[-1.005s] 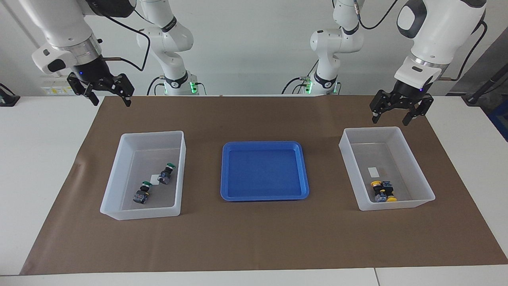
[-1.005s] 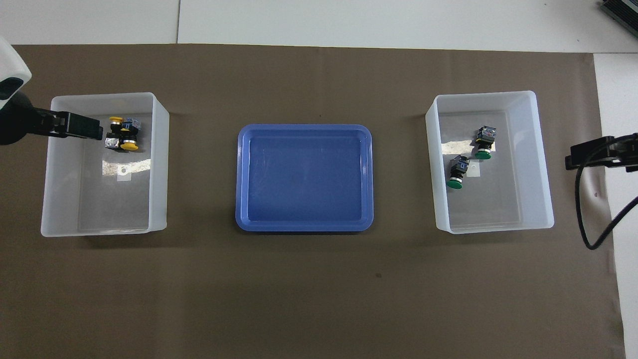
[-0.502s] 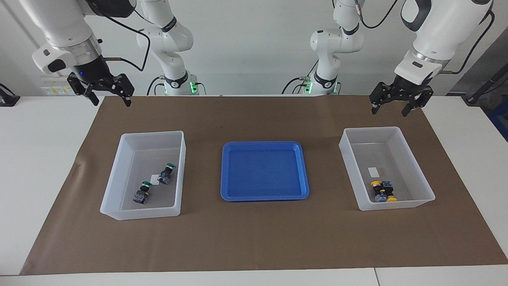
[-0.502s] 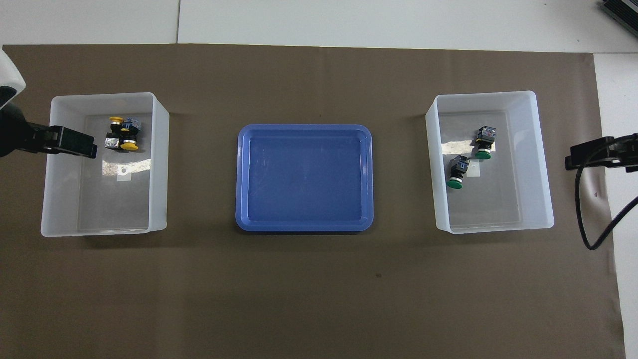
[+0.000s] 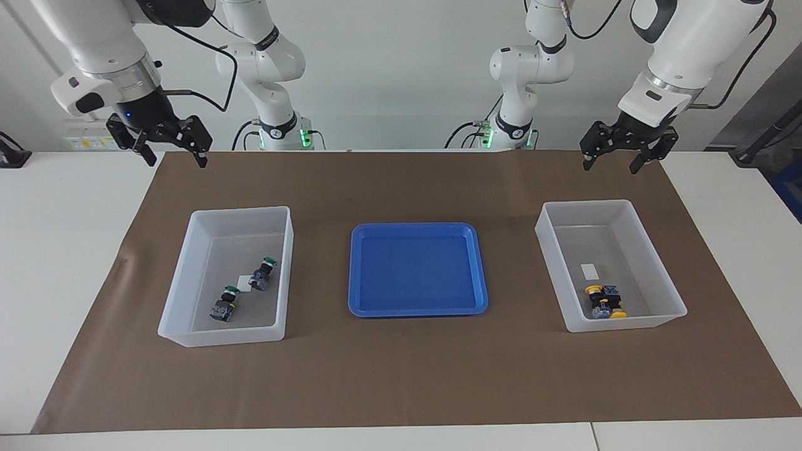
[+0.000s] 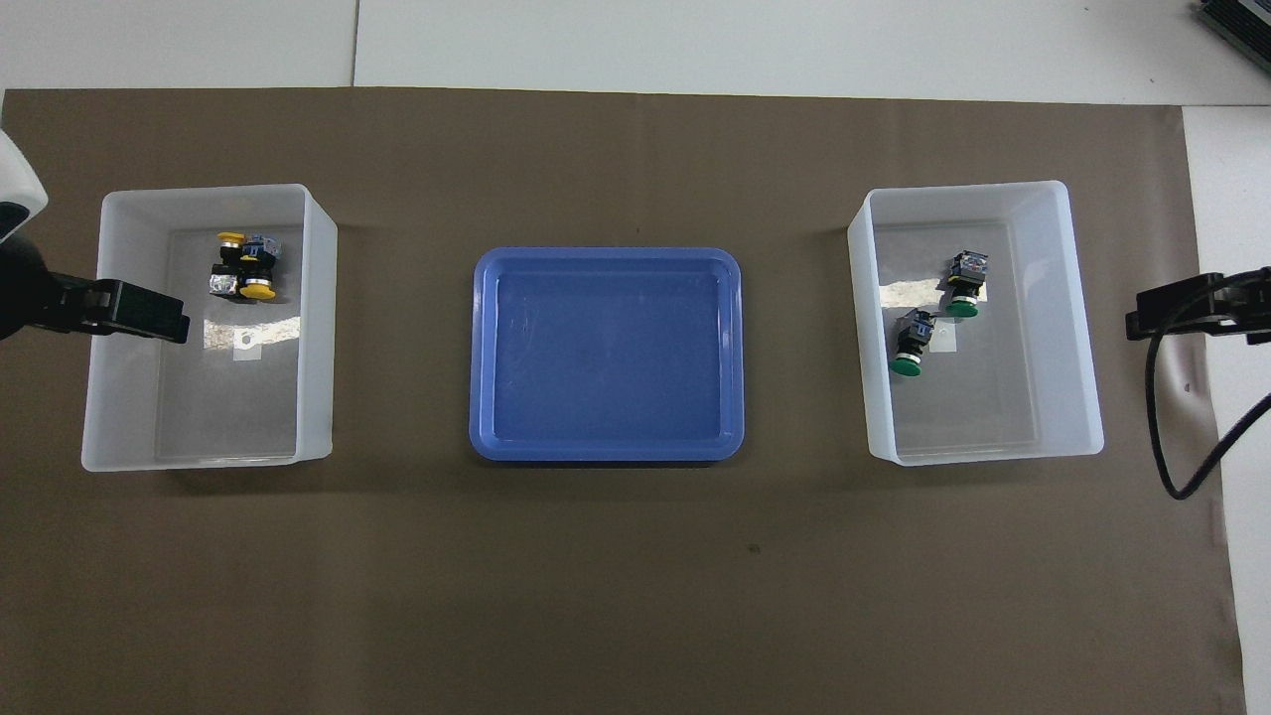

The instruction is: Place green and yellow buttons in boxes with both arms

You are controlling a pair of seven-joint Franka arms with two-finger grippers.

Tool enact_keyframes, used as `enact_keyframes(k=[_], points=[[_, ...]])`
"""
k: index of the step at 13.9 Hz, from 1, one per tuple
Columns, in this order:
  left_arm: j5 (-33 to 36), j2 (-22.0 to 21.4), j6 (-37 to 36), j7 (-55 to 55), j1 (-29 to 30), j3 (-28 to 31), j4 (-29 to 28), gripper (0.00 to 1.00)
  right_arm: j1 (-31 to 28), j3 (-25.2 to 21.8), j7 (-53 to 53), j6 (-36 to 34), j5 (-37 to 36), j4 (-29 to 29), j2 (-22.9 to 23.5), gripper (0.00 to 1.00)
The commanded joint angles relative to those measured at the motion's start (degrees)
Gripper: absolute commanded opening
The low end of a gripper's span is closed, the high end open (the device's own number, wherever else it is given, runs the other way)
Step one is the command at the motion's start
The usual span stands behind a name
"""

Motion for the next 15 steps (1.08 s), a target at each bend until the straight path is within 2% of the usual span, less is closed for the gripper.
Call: enact_keyframes(k=[1, 9, 10, 15], points=[[1.03, -1.68, -1.19, -0.59, 0.21, 0.0, -1.18, 1.0, -0.12, 0.03, -1.32, -0.16, -0.39, -1.69, -1.57, 1.0], [1.12, -2.29, -2.25, -0.41, 0.47, 0.26, -2.06, 1.0, 0.67, -0.06, -1.24, 0.45, -0.39, -1.6, -1.39, 1.0], [1.12, -2.29, -2.25, -0.41, 0.47, 0.26, -2.07, 1.0, 2.58, -0.58, -0.8, 0.63, -0.39, -1.6, -1.39, 1.0], [1.12, -2.29, -1.98, -0.24, 0.56, 0.26, -2.24, 1.0, 3.83, -2.43, -1.24, 0.46, -0.48, -1.43, -1.22, 1.0]])
